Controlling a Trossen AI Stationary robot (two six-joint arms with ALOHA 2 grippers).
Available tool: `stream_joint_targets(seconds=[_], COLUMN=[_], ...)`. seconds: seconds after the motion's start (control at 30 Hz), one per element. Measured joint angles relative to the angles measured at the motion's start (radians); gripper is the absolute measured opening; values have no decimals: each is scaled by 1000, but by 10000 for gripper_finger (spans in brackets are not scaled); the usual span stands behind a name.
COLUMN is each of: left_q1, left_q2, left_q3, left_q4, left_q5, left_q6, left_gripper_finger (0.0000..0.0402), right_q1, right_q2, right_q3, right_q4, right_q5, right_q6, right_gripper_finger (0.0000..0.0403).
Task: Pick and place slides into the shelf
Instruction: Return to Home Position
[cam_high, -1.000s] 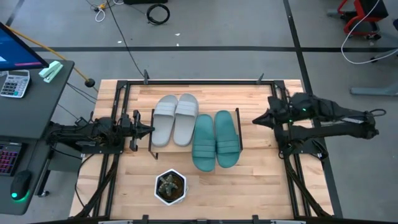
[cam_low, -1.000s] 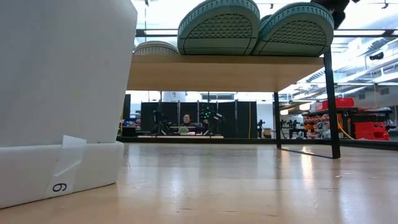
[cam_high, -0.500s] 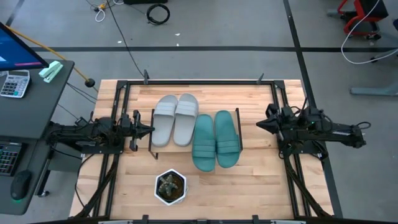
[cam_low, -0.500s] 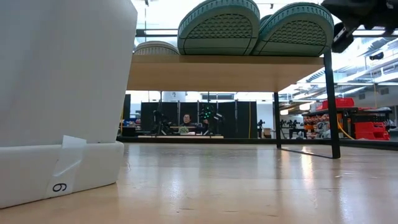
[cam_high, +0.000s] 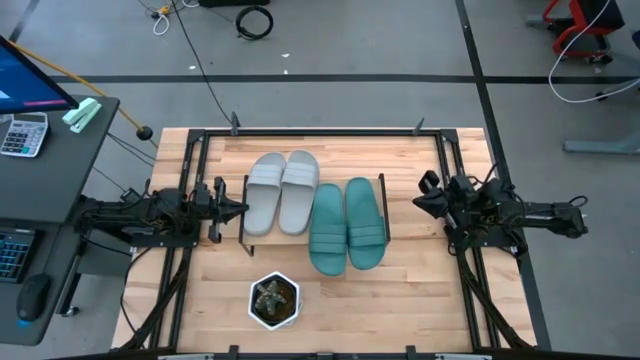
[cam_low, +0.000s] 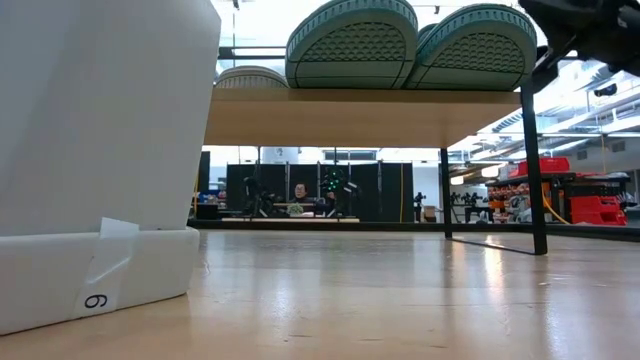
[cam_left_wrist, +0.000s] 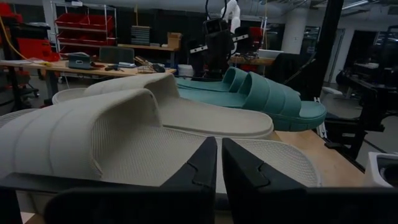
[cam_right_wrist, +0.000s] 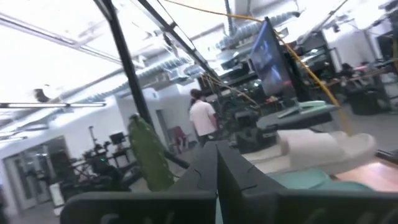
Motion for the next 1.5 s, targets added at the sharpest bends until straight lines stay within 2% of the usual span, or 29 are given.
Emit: stream_joint_targets(seconds=[0.17,0.53,0.73,0.9,1.13,1.5], left_q1=[0,0,0,0,0,0], left_q2=[0,0,0,0,0,0], left_q3=[0,0,0,0,0,0], left_q4=[0,0,0,0,0,0], left_q5=[0,0,0,0,0,0], left_q6=[0,0,0,0,0,0], left_gripper_finger=[21,25,33,31,21,34], right_q1=[5,67,67,66,67,67], right_q2=[-5,-7,-6,-7,-7,-7], right_q3=[0,-1,-1,-1,-1,-32], right_q4=[10,-109,-236,-264,-371,-345], right_q5=[-49,-42,39,170,170,167], right_q6=[9,-85,-213,-309,-317,-303], right_gripper_finger=[0,0,0,0,0,0])
